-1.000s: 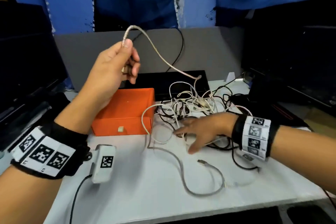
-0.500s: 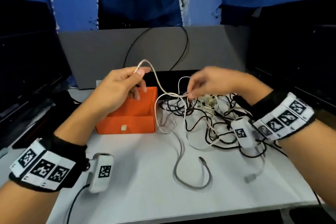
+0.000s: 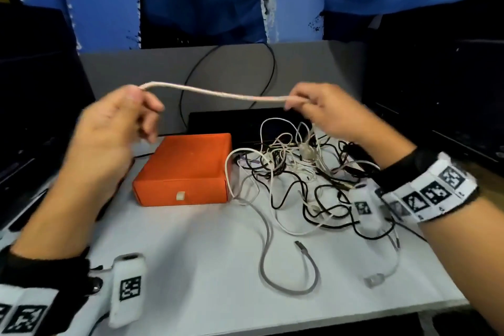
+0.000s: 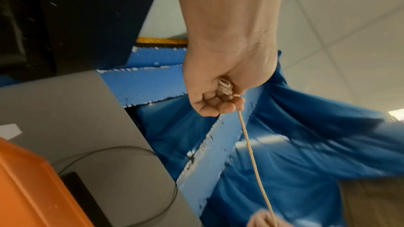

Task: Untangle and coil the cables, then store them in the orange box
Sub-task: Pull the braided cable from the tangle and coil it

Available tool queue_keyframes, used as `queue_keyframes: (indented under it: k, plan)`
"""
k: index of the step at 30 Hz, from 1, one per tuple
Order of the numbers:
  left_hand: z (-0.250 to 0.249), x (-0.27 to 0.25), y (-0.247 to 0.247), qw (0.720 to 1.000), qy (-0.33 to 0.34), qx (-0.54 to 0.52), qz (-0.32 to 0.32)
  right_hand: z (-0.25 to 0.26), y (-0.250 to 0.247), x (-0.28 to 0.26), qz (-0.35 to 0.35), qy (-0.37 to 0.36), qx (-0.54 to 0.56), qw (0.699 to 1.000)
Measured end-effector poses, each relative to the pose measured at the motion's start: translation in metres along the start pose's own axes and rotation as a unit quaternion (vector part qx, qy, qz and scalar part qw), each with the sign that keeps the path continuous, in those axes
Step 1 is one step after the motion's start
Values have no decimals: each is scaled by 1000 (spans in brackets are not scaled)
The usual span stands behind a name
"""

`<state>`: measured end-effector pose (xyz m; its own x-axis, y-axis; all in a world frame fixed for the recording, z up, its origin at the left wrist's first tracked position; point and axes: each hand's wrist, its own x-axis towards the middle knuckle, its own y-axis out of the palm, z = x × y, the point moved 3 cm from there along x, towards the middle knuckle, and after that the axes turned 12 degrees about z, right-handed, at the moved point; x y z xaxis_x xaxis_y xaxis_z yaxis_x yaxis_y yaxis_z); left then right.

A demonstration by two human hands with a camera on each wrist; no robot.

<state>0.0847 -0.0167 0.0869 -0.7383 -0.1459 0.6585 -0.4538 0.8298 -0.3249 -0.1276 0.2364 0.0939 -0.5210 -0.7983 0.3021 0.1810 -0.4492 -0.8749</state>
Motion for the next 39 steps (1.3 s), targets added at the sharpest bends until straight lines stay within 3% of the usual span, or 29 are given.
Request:
queue_keyframes:
  k: [4,7,9,11,13,15,16,18,20,23,26,29,34,36,39]
  plan:
    - [46,6,-82,988,-29,-80,-130,-71,-51,10,-141,116,-6,983]
    - [79,5,-128,977,-79,-99,-170,-100,-70,10,-175,165,-41,970]
    - [78,3,-129,981,-93,-82,-148,-101,-67,9,-121,176,-66,975]
    - [56,-2,-103,989,-103,-69,-82,-89,-55,4,5,177,-78,981]
    - [30,-6,-72,993,-87,-79,-11,-70,-41,-5,144,184,-91,968]
    - [4,-11,-43,990,-88,-99,49,-50,-27,-16,219,185,-91,954]
    - [-5,-14,-32,986,-99,-114,76,-39,-21,-21,216,176,-97,955]
    - [-18,-20,-9,971,-128,-165,115,-9,-13,-30,142,129,-86,978]
    - [-30,-27,17,956,-145,-212,140,35,-1,-43,67,23,20,997]
    - [-37,-36,54,958,-130,-161,196,89,26,-62,63,-105,156,980]
    - [-42,-41,72,961,-113,-100,231,108,42,-73,82,-124,174,974]
    - [-42,-50,75,956,-123,-111,243,109,42,-75,65,-123,179,974]
    - [-40,-62,87,901,-244,-251,257,106,45,-75,15,-119,105,987]
    - [-43,-59,92,899,-236,-293,225,106,46,-75,-17,-122,89,988]
    - [-48,-50,89,889,-187,-400,122,103,51,-70,-42,-101,72,991]
